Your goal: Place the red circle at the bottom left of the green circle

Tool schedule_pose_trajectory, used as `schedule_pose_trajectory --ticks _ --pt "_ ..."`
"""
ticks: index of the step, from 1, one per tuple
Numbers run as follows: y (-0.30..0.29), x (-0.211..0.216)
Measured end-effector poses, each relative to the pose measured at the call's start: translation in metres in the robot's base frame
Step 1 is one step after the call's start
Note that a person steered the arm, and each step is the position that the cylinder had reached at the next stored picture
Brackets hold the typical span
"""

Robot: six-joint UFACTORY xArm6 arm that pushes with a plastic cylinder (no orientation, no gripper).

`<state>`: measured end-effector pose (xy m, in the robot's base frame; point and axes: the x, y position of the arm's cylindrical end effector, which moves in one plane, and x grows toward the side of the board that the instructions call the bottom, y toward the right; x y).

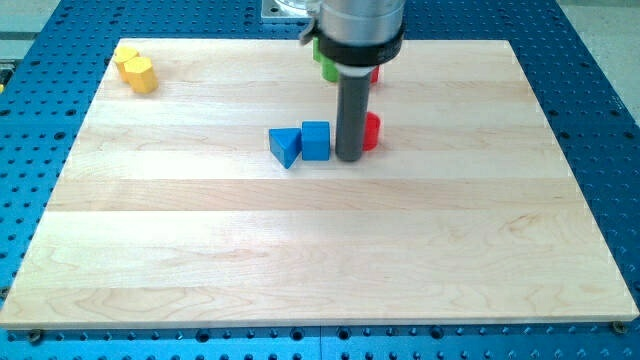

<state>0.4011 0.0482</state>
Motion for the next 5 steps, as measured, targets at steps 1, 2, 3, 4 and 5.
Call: schedule_pose_trajectory --ticks 1,2,3,4,5 --pt "0.018 -0.017" --pt "0.05 -0.013" --pt "0.061 -0.02" --pt "0.075 -0.041" --pt "-0.02 -0.047"
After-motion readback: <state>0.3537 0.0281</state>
